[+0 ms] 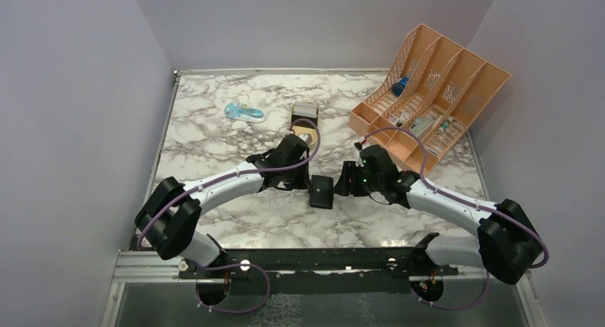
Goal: Put the credit cards into the card holder
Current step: Open the card holder at the center of the board.
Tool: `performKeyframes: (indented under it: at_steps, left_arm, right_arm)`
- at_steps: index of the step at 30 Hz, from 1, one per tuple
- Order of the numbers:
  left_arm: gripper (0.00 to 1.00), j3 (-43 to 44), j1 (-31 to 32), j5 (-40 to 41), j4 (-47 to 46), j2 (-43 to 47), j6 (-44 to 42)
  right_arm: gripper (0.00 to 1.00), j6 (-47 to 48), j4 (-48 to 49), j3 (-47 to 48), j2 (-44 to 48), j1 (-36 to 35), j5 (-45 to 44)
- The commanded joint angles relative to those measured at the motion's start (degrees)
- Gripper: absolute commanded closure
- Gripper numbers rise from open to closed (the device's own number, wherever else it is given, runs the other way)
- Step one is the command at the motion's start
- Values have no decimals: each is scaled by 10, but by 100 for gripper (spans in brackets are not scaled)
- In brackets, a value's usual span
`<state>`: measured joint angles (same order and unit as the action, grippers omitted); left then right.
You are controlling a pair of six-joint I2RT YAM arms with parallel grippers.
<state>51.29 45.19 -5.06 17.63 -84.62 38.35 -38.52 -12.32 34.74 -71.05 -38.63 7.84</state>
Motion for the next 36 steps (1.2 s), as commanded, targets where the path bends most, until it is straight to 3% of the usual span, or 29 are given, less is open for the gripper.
performKeyframes:
  at_steps: [1,20,32,36]
  left_arm:
    - [100,-1,0,-45,-43,31,23]
    - [100,15,0,-97,-72,50,62]
    - [100,19,0,-103,-81,69,69]
    - [100,15,0,-98,-80,72,67]
  right_arm:
    - [51,1,0,17,9,-1,32]
    - [42,-20,45,42,-36,-16,89]
    - [42,-18,34,48,-50,-21,74]
    - [46,-17,15,50,-50,-21,48]
